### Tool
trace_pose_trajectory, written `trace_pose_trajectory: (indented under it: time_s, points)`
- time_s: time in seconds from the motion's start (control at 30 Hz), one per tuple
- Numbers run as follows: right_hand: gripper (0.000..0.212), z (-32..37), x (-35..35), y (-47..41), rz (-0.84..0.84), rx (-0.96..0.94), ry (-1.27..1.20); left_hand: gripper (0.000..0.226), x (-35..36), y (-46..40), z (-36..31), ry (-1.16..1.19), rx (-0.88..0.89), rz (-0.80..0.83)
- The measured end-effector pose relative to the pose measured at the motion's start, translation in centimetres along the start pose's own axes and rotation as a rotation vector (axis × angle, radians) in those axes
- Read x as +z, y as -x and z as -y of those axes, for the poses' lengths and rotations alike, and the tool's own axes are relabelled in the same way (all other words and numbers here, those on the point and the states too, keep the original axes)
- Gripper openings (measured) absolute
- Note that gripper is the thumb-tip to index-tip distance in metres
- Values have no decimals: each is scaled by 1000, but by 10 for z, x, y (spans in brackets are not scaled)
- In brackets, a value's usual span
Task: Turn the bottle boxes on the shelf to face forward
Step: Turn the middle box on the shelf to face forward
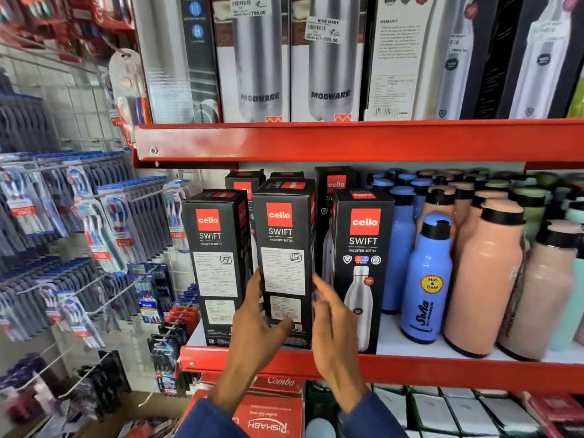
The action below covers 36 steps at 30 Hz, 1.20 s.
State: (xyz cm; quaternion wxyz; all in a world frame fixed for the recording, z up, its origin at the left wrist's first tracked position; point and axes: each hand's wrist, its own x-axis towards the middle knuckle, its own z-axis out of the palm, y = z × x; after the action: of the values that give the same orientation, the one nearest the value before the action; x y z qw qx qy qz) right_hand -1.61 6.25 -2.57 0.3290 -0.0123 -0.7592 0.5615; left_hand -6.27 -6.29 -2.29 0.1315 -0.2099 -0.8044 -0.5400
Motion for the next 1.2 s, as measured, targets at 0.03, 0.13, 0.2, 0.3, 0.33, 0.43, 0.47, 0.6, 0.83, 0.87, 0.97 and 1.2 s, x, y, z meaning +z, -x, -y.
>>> trace_pose_trajectory:
  time_s: [0.03,0.13,0.2,0.3,0.33,0.43,0.47,0.6,0.83,0.87,0.97,1.2]
  points:
    - [46,4,-1,4,-21,-14,-30,98,-1,2,-3,34,15,-13]
    - [44,21,-2,14,-84,-60,-141,105,-6,7,-10,49,48,-98]
    - [43,31,-5,17,-85,-102,-165,99,-9,9,-12,54,53,-151]
    - [33,32,-11,17,-162,-160,-46,93,-16,10,-11,81,69,-164]
    - [31,28,-15,15,-201,-160,-1,91,-20,10,-11,89,80,-152]
    - [45,20,-24,8,-87,-113,90,91,-29,8,-6,139,86,-63]
    - [47,19,-26,7,-6,-92,99,91,-32,7,-4,163,91,-23]
    - [49,19,-18,11,54,-48,79,77,-33,2,1,179,133,88]
    - [52,-1,1,6,-63,-66,138,69,-16,-14,23,75,108,187]
    - [52,-5,3,5,-71,-66,162,70,-13,-15,26,59,110,190]
    - [51,-18,9,1,-77,-47,241,70,-5,-17,35,25,94,197]
    - [53,-33,12,2,-30,-21,327,69,4,-15,51,-81,52,176]
